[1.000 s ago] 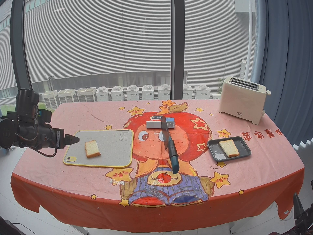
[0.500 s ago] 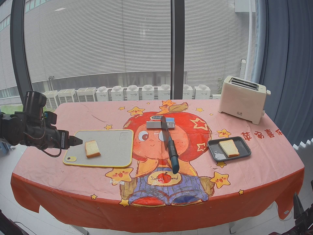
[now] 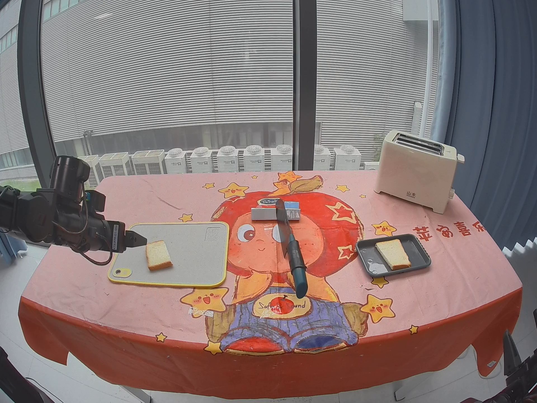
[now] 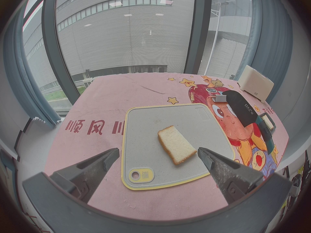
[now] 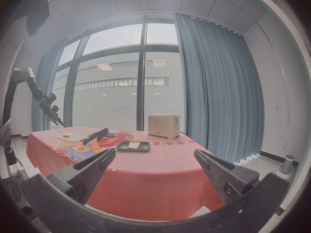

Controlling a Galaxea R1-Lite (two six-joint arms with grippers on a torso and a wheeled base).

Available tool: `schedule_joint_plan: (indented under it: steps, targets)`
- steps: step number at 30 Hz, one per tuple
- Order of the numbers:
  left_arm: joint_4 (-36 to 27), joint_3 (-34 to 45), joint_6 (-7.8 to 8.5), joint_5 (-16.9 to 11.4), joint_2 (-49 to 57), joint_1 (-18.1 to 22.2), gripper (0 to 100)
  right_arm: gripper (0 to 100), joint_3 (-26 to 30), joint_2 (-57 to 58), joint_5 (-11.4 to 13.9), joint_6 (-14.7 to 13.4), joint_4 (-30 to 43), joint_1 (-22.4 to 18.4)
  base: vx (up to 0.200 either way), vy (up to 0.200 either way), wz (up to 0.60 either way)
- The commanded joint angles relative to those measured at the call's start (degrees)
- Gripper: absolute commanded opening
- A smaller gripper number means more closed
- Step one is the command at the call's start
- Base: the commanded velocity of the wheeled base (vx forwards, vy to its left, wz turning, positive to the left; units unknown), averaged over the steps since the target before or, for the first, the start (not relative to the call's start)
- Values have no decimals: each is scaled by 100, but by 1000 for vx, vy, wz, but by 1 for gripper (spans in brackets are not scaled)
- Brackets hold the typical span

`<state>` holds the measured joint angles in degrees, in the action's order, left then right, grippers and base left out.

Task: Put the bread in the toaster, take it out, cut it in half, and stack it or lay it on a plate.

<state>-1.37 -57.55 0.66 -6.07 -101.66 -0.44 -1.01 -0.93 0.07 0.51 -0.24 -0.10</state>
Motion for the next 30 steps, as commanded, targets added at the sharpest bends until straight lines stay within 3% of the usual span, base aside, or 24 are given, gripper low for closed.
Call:
schedule_joint_plan:
  steps: [1, 30]
  targets:
    - [5, -107, -4, 1, -179, 0, 100, 100, 101, 84, 1, 2, -2, 1, 0, 0, 0]
    - [40, -582, -4, 106, -1199, 97, 100, 100, 101, 84, 1, 2, -2, 1, 0, 0, 0]
